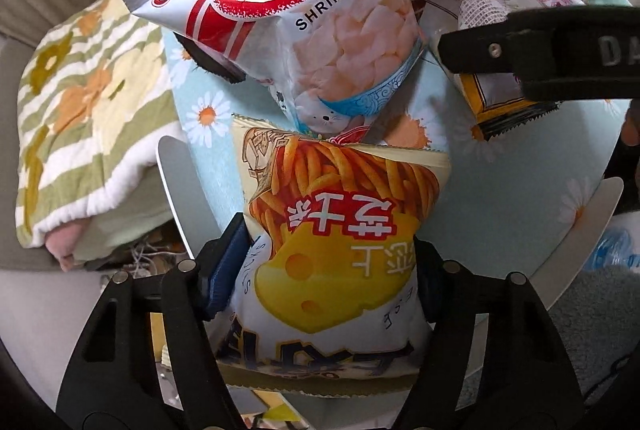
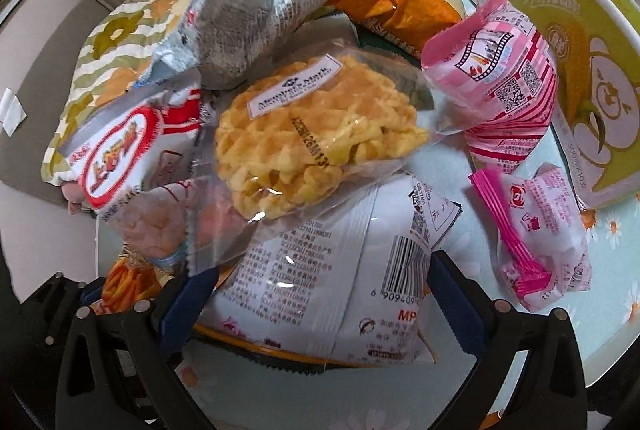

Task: Organize snacks
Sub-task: 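Carry both bags over the cardboard box with the left and right tools, then open both tools to drop the two bags into the box, then grasp the Oishi shrimp flakes bag with the left tool while the right tool grasps the waffle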

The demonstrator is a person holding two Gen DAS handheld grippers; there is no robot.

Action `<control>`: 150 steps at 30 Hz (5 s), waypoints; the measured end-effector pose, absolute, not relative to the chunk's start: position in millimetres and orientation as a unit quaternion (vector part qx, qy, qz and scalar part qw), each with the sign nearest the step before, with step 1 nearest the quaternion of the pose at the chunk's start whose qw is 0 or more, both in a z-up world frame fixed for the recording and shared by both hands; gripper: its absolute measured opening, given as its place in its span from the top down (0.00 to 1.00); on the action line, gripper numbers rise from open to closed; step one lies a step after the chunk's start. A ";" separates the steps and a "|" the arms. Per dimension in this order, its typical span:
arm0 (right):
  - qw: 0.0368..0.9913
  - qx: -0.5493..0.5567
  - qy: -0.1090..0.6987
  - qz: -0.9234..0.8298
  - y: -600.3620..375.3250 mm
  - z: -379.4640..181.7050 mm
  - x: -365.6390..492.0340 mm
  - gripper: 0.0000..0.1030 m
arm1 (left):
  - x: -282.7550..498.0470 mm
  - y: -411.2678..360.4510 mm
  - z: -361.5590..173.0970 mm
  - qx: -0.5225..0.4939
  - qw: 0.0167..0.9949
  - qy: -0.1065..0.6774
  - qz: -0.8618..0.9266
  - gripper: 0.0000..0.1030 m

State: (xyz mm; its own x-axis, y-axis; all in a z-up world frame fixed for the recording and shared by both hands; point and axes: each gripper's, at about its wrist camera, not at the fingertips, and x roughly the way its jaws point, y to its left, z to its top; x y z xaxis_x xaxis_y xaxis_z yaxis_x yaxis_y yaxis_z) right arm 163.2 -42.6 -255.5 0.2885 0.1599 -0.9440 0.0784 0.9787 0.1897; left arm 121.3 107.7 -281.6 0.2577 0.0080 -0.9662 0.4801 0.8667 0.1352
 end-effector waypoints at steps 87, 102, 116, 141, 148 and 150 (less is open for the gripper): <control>0.878 0.094 0.469 0.035 -407.1 -105.2 178.6 0.35 | 243.6 -262.7 -158.9 0.115 0.823 0.528 -0.175 0.01; 0.874 0.058 0.479 0.047 -385.2 -137.3 189.1 0.01 | 214.9 -202.5 -138.4 0.043 0.848 0.511 -0.132 0.01; 0.887 0.084 0.449 0.073 -395.2 -107.0 154.7 0.01 | 180.7 -193.3 -115.5 0.039 0.868 0.482 -0.114 0.01; 0.915 0.051 0.373 0.143 -280.6 -69.5 115.9 0.01 | 105.8 -38.3 -100.3 -0.002 0.887 0.462 -0.002 0.01; 0.900 0.063 0.407 0.140 -213.6 -91.8 118.1 0.01 | 109.4 33.5 -116.6 -0.017 0.874 0.485 -0.001 0.01; 0.895 0.067 0.418 0.139 -195.8 -100.6 117.6 0.01 | 112.8 53.8 -125.5 -0.025 0.869 0.494 -0.005 0.01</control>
State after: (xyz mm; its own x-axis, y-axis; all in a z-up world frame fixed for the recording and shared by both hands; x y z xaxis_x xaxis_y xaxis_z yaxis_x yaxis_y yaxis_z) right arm 117.6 -195.8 -100.6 0.6119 0.3040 -0.7302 -0.1924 0.9527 0.2354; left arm 112.8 53.8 -125.5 0.5126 -0.0331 -0.8580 -0.0157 0.9987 -0.0479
